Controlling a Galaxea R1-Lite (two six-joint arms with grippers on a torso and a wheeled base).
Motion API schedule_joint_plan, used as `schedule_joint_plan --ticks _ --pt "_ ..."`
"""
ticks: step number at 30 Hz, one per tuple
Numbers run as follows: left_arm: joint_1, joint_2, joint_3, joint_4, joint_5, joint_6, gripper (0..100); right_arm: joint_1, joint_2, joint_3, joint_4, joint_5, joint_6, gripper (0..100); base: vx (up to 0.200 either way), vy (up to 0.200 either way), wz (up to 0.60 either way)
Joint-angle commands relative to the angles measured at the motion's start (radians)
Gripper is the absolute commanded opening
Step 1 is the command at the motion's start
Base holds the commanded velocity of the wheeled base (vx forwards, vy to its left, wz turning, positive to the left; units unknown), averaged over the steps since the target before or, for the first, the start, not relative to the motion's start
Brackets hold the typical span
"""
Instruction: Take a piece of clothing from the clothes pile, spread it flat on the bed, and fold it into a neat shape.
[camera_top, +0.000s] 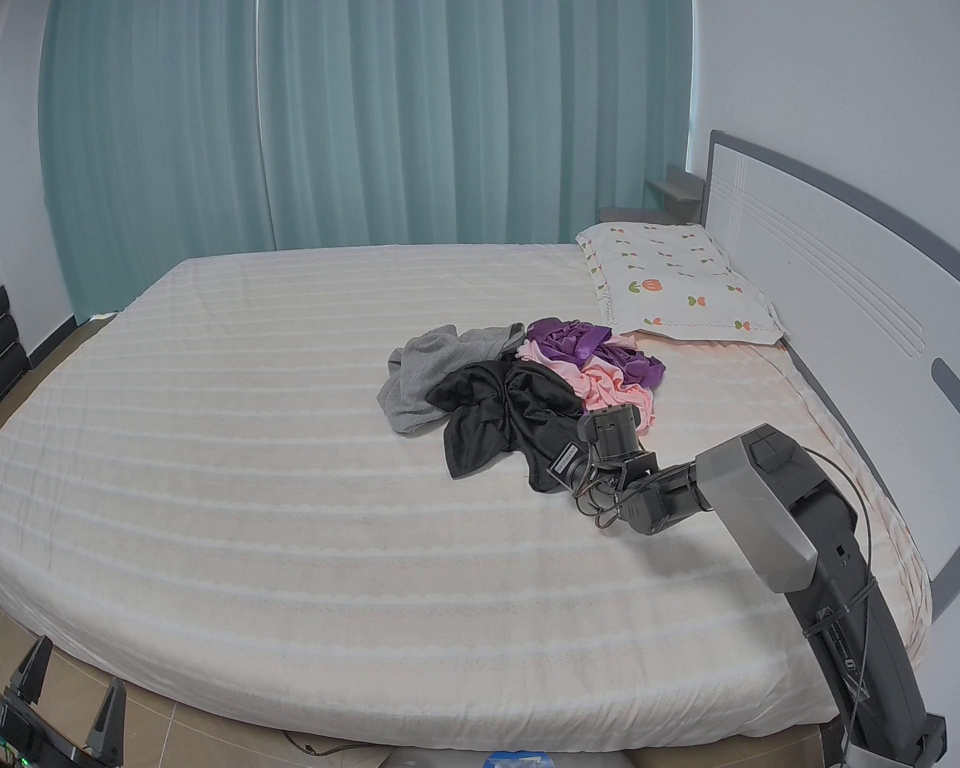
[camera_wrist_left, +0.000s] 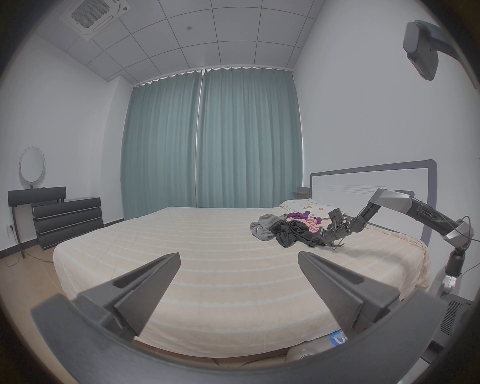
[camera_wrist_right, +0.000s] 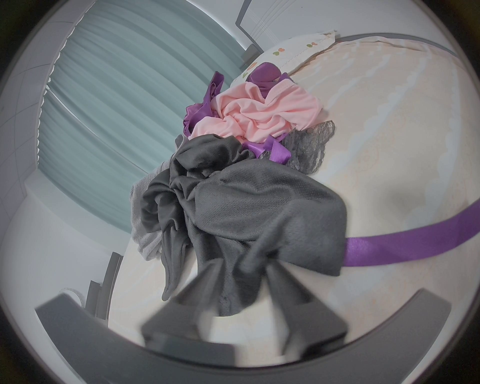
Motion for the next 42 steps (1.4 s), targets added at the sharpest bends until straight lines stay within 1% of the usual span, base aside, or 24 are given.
schedule_joint_plan --ticks 1,4,7,9,13,15,17,19,20,21,23,26,28,29,31,35,38,39,42 --pt "0.000 -0.013 0.018 0.000 0.000 0.000 100 0.006 0.002 -0.002 0.000 0.000 0.001 0 0.000 0.000 0.00" --pt "0.000 -0.013 0.018 0.000 0.000 0.000 100 0.012 -0.007 0.004 0.004 0.000 0.010 0 0.000 0.000 0.00" --pt "0.000 -0.013 0.018 0.000 0.000 0.000 100 0.017 -0.038 0.025 0.032 0.002 0.039 0 0.000 0.000 0.00" --pt "0.000 -0.013 0.018 -0.002 0.000 0.000 100 0.023 -0.089 0.088 0.038 0.015 0.070 0 0.000 0.000 0.00" --pt "0.000 -0.013 0.016 0.000 0.000 0.000 100 0.025 -0.181 0.240 0.023 0.037 0.073 0 0.000 0.000 0.00" --pt "0.000 -0.013 0.018 -0.002 0.000 0.000 100 0.025 -0.244 0.338 -0.015 0.054 0.073 0 0.000 0.000 0.00" --pt "0.000 -0.013 0.016 0.000 0.000 0.000 100 0.025 -0.327 0.483 -0.117 0.091 0.075 0 0.000 0.000 0.00" --pt "0.000 -0.013 0.018 0.000 0.000 0.000 100 0.029 -0.397 0.619 -0.219 0.114 0.066 0 0.000 0.000 0.00" --pt "0.000 -0.013 0.018 0.000 0.000 0.000 100 0.029 -0.397 0.619 -0.219 0.114 0.066 0 0.000 0.000 0.00" --pt "0.000 -0.013 0.016 -0.002 0.000 0.000 100 0.040 -0.457 0.730 -0.307 0.118 0.058 0 0.000 0.000 0.00" --pt "0.000 -0.013 0.018 0.000 0.000 0.000 100 0.060 -0.541 0.880 -0.414 0.120 0.046 0 0.000 0.000 0.00" --pt "0.000 -0.013 0.018 0.000 0.000 0.000 100 0.089 -0.639 1.032 -0.522 0.117 0.004 0 0.000 0.000 0.00" --pt "0.000 -0.013 0.018 -0.002 0.000 0.000 100 0.097 -0.664 1.062 -0.548 0.115 -0.003 0 0.000 0.000 0.00" --pt "0.000 -0.013 0.018 0.000 0.000 0.000 100 0.124 -0.741 1.144 -0.609 0.109 -0.014 0 0.000 0.000 0.00" --pt "0.000 -0.013 0.018 0.000 0.000 0.000 100 0.154 -0.819 1.199 -0.632 0.106 -0.026 0 0.000 0.000 0.00" --pt "0.000 -0.013 0.016 0.000 0.000 0.000 100 0.206 -0.977 1.268 -0.628 0.104 -0.066 0 0.000 0.000 0.00" --pt "0.000 -0.013 0.018 -0.002 0.000 0.000 100 0.215 -1.012 1.276 -0.624 0.103 -0.077 0 0.000 0.000 0.00" --pt "0.000 -0.013 0.016 0.000 0.000 0.000 100 0.235 -1.104 1.279 -0.612 0.103 -0.120 0 0.000 0.000 0.00" --pt "0.000 -0.013 0.018 0.000 0.000 0.000 100 0.244 -1.133 1.270 -0.578 0.103 -0.184 0 0.000 0.000 0.00"
